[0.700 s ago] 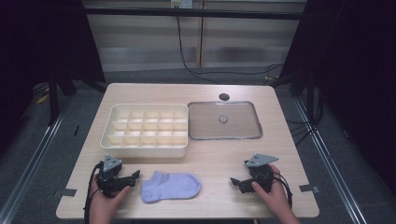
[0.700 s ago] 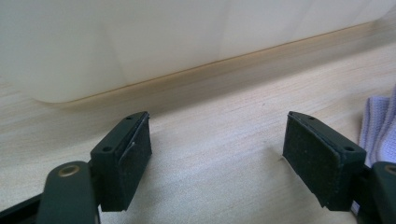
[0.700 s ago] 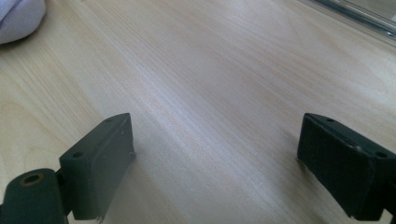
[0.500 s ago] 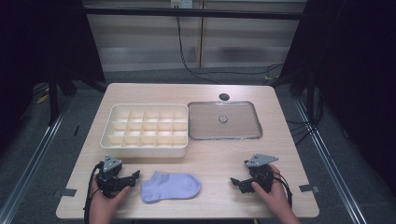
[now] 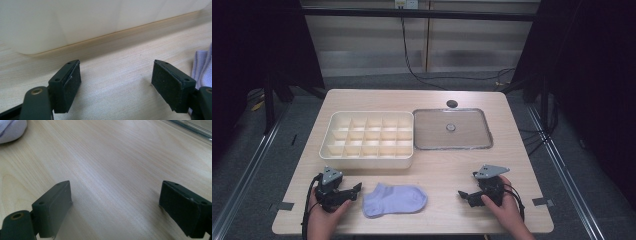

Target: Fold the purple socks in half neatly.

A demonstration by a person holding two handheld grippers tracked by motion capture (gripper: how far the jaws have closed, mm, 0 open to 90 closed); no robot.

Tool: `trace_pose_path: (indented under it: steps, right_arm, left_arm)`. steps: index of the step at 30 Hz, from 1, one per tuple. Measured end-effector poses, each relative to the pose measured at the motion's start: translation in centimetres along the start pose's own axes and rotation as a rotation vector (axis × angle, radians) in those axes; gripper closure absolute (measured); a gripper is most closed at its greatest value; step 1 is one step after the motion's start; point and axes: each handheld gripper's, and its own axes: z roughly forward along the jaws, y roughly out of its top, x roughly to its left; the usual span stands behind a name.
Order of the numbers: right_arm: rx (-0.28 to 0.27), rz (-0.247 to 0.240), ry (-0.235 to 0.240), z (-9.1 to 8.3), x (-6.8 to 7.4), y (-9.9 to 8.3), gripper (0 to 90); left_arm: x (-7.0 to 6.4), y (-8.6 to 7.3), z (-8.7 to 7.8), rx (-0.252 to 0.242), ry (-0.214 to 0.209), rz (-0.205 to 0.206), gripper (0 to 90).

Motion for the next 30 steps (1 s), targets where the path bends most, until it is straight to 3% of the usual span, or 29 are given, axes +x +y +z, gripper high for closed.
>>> trace_pose_path:
  steps: [8, 15, 20, 24, 30]
  right_arm:
    - [0.002, -0.007, 0.002, 0.2, 0.0, 0.2, 9.9]
    - [0.002, 0.005, 0.001, 0.2, 0.3, 0.3, 11.0]
    - [-0.004, -0.003, 0.004, 0.3, 0.5, 0.3, 12.6]
    - [-0.011, -0.006, 0.012, 0.3, 0.7, 0.4, 19.3]
    - [-0.01, -0.023, 0.06, 0.5, 1.5, 1.1, 26.0]
  left_arm:
    - [-0.3, -0.4, -0.5, 0.007, 0.029, 0.015, 24.7]
    - [0.2, -0.1, -1.2, 0.056, 0.011, -0.074, 25.1]
    - [0.0, 0.1, -1.7, 0.11, 0.01, -0.074, 25.3]
    - [-0.5, 0.4, -2.4, 0.125, -0.029, -0.107, 26.3]
    - [-1.3, 0.6, -2.9, 0.16, -0.073, -0.132, 27.7]
